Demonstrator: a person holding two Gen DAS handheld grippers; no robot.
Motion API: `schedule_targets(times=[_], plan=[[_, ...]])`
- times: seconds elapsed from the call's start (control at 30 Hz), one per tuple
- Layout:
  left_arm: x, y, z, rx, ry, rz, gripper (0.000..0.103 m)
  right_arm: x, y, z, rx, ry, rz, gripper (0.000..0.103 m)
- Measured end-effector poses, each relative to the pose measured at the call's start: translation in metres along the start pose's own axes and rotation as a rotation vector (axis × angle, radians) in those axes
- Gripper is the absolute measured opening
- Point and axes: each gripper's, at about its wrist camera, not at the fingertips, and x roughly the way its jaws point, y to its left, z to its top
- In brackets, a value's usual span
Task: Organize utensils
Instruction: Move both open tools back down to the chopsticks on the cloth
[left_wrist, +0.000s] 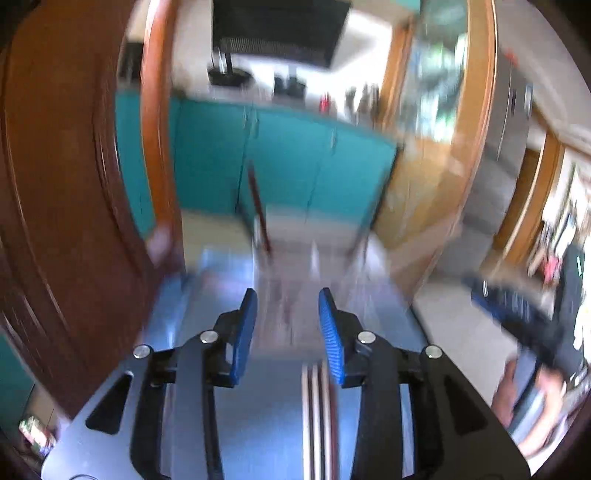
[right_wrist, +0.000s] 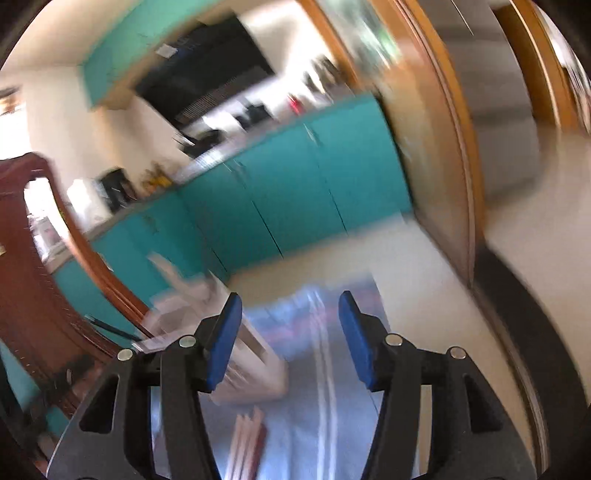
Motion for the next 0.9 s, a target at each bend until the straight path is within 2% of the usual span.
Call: schedule_targets(times=[0.03, 0.13, 0.2, 0.3, 0.33, 0.43, 0.53, 0.6, 0.63, 0.67, 0.73, 0.8, 0.87, 0.9], plan=[[0.013, 0.0, -0.015, -0.011, 0.077, -0.004, 0.035, 0.013, -0.012, -0.007, 0.045, 0.069, -0.033, 0.054], [0.054, -0.001, -0.049, -0.065, 0.312, -0.041, 0.035, 0.038, -0.028, -0.022, 0.066, 0.187, -0.162, 0.054], [0.073, -0.003, -0.063, -0.062, 0.399, -0.041, 0.035, 0.054, -0.032, -0.034, 0.06, 0.271, -0.21, 0.054], [0.087, -0.007, -0.077, -0.027, 0.456, -0.007, 0.037, 0.072, -0.032, -0.054, 0.062, 0.381, -0.212, 0.054], [0.09, -0.007, -0.081, -0.032, 0.476, -0.018, 0.04, 0.078, -0.028, -0.062, 0.045, 0.414, -0.212, 0.054], [0.09, -0.012, -0.087, -0.004, 0.483, -0.031, 0.047, 0.086, -0.017, -0.071, 0.007, 0.447, -0.207, 0.054], [0.086, -0.014, -0.091, 0.027, 0.467, -0.023, 0.045, 0.092, -0.004, -0.077, -0.033, 0.467, -0.201, 0.054], [0.09, -0.018, -0.085, 0.045, 0.459, -0.012, 0.035, 0.092, -0.001, -0.082, -0.047, 0.478, -0.197, 0.054], [0.089, -0.018, -0.085, 0.04, 0.457, -0.031, 0.024, 0.093, 0.001, -0.084, -0.056, 0.486, -0.197, 0.054], [0.09, -0.019, -0.083, 0.035, 0.46, -0.043, 0.017, 0.094, 0.003, -0.087, -0.062, 0.491, -0.199, 0.054], [0.09, -0.018, -0.081, 0.02, 0.461, -0.057, 0.011, 0.095, 0.004, -0.088, -0.073, 0.497, -0.203, 0.054], [0.089, -0.017, -0.079, 0.016, 0.455, -0.053, 0.01, 0.097, 0.005, -0.089, -0.088, 0.502, -0.211, 0.054], [0.086, -0.018, -0.079, 0.012, 0.439, -0.05, 0.003, 0.097, 0.006, -0.09, -0.104, 0.502, -0.217, 0.054], [0.082, -0.018, -0.08, 0.009, 0.433, -0.06, 0.003, 0.097, 0.007, -0.09, -0.107, 0.502, -0.218, 0.054]])
